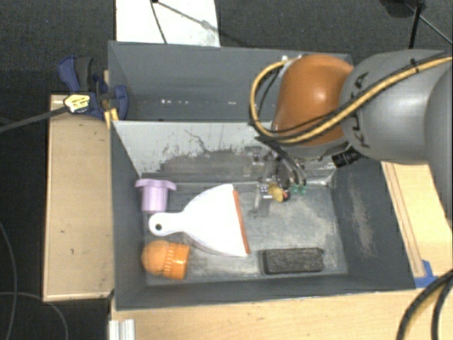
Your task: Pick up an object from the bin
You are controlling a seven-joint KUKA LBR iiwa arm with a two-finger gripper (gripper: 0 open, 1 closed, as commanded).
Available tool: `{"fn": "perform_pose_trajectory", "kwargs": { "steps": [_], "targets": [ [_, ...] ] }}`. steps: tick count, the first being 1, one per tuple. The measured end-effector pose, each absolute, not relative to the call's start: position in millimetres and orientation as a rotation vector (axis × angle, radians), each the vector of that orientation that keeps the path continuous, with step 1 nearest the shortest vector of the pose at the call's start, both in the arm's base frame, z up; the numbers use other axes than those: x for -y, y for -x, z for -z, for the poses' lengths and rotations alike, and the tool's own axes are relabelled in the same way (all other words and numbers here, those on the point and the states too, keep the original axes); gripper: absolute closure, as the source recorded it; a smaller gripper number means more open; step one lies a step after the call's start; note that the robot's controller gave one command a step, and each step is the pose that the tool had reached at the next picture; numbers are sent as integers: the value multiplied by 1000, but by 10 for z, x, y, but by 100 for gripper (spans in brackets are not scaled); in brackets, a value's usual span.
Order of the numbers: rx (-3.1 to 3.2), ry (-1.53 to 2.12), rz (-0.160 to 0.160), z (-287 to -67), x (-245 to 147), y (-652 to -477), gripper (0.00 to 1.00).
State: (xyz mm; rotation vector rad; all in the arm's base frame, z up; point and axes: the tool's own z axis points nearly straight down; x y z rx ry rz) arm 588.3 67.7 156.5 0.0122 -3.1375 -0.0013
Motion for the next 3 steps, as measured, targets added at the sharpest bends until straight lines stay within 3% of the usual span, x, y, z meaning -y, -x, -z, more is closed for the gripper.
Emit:
{"fn": "perform_pose_trajectory", "kwargs": {
  "steps": [1,2,3],
  "targets": [
    [3145,-9,2,-1615,-673,-5897,0],
    [3147,69,3,-934,-1210,-5381,0],
    [3139,-53,0,-819,-1384,-5336,0]
  ]
}}
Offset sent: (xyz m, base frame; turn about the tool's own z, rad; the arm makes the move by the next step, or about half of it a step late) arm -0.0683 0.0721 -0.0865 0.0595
